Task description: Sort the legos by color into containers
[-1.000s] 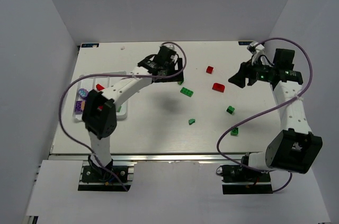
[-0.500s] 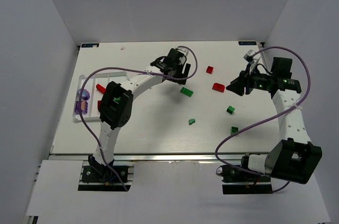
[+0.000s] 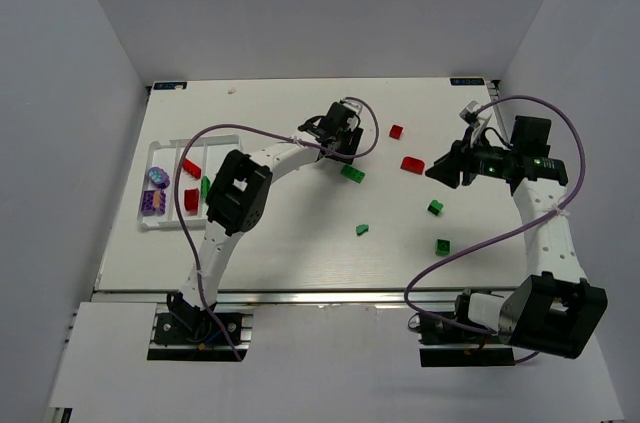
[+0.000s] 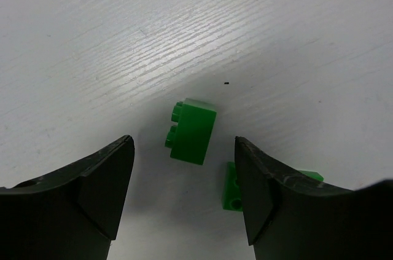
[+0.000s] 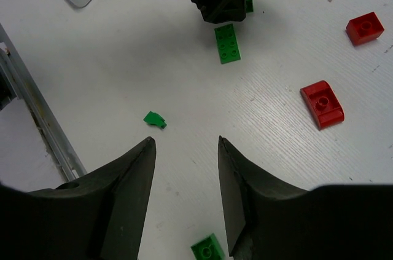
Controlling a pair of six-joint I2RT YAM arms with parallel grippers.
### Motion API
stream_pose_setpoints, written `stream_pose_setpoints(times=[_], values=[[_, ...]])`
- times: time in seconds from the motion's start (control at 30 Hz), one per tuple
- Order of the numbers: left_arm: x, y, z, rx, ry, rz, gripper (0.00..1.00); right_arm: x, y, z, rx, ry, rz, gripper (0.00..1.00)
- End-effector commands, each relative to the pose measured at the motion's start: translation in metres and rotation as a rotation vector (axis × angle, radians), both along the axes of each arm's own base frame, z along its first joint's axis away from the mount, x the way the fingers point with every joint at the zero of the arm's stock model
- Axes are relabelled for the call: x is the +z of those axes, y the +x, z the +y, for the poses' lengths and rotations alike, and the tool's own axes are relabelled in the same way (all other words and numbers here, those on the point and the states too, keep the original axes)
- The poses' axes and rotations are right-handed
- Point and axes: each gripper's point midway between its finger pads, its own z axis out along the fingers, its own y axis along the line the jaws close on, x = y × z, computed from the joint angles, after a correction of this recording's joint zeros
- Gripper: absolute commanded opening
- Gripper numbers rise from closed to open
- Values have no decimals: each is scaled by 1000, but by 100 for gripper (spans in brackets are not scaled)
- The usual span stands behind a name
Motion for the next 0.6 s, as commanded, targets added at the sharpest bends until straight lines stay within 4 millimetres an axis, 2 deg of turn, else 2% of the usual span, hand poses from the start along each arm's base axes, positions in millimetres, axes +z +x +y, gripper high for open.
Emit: stream_pose_setpoints(times=[0.0, 0.17, 0.2, 0.43, 0.47, 0.53, 0.57], values=[[35, 19, -8, 15, -33, -101, 75, 5, -7, 1, -1, 10, -28, 51], [28, 21, -12, 2, -35, -93, 66, 4, -12, 1, -3, 5, -34, 51], [28, 21, -15, -3, -40, -91, 62, 3, -13, 1, -6, 5, -28, 51], [37, 19, -22, -17, -90, -92, 43, 4, -13, 0, -6, 0, -34, 51], [34, 17, -21, -16, -89, -89, 42, 5, -13, 0, -6, -3, -37, 51], [40, 14, -19, -15, -99, -97, 42, 5, -13, -1, -7, -6, -37, 51], [35, 11, -17, -14, -96, -90, 42, 5, -12, -1, -5, -6, -37, 51]])
